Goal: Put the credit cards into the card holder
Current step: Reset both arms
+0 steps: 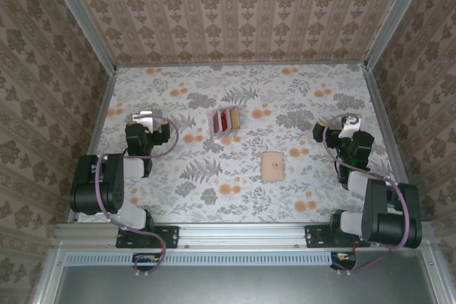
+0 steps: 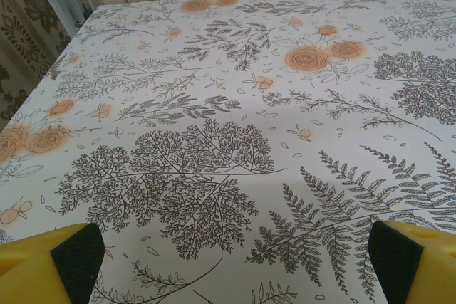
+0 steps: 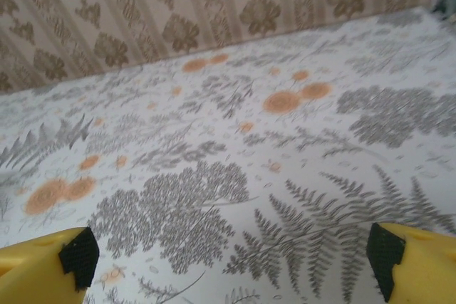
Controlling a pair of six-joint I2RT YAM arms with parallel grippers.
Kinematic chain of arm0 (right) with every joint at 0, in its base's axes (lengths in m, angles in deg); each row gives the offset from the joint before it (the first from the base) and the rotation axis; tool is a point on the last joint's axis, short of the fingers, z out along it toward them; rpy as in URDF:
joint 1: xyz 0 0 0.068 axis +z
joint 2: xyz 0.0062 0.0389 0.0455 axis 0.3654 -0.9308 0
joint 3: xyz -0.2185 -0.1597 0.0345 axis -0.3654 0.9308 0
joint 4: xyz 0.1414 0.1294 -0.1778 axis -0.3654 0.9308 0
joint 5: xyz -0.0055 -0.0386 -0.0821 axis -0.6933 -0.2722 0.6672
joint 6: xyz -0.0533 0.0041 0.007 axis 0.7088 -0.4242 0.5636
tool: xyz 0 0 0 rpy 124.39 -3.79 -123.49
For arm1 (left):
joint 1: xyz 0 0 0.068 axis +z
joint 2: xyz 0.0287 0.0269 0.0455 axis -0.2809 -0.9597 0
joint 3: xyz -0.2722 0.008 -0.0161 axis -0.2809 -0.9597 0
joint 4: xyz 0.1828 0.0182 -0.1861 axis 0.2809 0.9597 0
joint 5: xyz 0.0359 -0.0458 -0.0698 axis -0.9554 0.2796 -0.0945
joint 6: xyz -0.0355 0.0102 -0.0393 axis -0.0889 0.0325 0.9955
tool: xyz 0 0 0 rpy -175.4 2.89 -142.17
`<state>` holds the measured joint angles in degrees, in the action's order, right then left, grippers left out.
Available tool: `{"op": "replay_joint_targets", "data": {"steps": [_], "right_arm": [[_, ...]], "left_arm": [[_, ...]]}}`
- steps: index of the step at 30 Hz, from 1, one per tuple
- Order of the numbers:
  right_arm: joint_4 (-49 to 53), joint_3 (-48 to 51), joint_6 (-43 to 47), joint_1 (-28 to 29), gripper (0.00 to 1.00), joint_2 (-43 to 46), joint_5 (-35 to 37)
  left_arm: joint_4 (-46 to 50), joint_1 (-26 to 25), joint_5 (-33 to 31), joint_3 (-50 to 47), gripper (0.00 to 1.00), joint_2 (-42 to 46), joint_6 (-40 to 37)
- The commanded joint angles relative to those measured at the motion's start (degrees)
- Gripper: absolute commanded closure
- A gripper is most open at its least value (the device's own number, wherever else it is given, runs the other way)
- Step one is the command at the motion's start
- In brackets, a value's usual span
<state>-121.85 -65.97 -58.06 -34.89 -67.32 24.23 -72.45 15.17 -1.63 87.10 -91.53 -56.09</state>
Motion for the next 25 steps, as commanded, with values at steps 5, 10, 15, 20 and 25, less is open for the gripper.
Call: {"op": "replay_joint_targets", "data": {"steps": [5,10,15,20,25], "right_arm": [[-2.6,-5.8,3.4,6.1,0.0,-8.6,1.4],[-1.4,-7.3,8.2,11.7,0.0,-12.1,8.5],[-1.4,-7.7,7.7,12.0,0.0,-12.5,10.4],[-1.5,-7.7,7.8,12.3,0.0,-12.6,11.1],[-1.5,-7.7,7.9,12.6,0.0,-12.5,11.7]], "left_arm": [[0.2,0.0,0.4,1.0,0.0,0.0,-1.2],[0.2,0.0,0.5,1.0,0.0,0.0,-1.2],[0.2,0.0,0.4,1.0,0.0,0.0,-1.2],[0.2,0.0,0.4,1.0,0.0,-0.1,-1.2],[0.2,0.0,0.6,1.0,0.0,0.0,-1.3]]}}
